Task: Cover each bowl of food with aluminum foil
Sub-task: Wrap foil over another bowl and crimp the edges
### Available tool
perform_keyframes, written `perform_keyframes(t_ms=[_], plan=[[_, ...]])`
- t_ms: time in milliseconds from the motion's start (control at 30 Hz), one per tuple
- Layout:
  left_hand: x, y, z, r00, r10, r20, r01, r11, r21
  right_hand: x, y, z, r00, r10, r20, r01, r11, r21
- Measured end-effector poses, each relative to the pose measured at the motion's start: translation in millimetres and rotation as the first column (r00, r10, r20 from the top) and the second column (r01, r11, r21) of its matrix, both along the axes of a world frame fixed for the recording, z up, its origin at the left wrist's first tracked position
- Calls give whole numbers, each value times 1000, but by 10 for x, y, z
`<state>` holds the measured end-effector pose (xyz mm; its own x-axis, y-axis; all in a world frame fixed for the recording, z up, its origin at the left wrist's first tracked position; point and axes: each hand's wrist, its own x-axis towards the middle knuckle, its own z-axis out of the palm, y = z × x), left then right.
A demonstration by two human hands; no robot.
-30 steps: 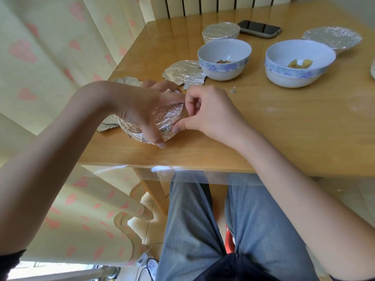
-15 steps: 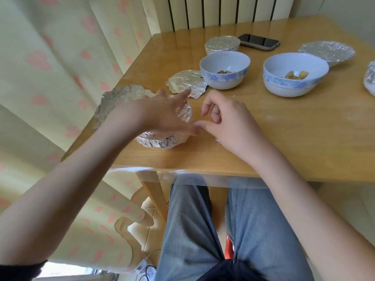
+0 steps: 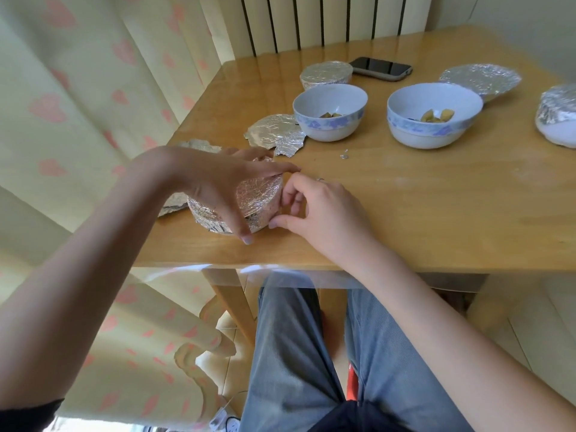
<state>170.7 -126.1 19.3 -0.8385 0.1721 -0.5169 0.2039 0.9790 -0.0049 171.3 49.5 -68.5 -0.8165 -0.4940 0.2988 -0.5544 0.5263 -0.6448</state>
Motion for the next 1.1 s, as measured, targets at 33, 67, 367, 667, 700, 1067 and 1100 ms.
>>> perform_keyframes(t_ms=[33,67,367,667,700,1067,1100], plan=[[-3,-2,1,1000,3,3,-3,1000,-1,-9,5,0,1000,7,1,-7,1000,-5],[-5,-1,-3,1000,10,8,-10,1000,1,-14,11,-1,1000,11,-1,-11,1000,-10],[-1,-12,-26,999,45,17,-45,999,17,-95,54,95,991,59,-122,-41,989,144],[-8,-41,-49,999,43,-8,-43,999,-13,-495,-27,343,956,146,-253,-46,930,365],[-9,-44,-51,999,39,-7,-39,999,-11,-503,-20,330,954,155,-256,-55,931,360],[14,-17,-22,999,47,2,-47,999,-21,-517,-5,299,954,197,-225,-140,959,245],[18,-11,-20,999,48,1,-48,999,-23,-528,-5,319,951,206,-229,-146,957,251]])
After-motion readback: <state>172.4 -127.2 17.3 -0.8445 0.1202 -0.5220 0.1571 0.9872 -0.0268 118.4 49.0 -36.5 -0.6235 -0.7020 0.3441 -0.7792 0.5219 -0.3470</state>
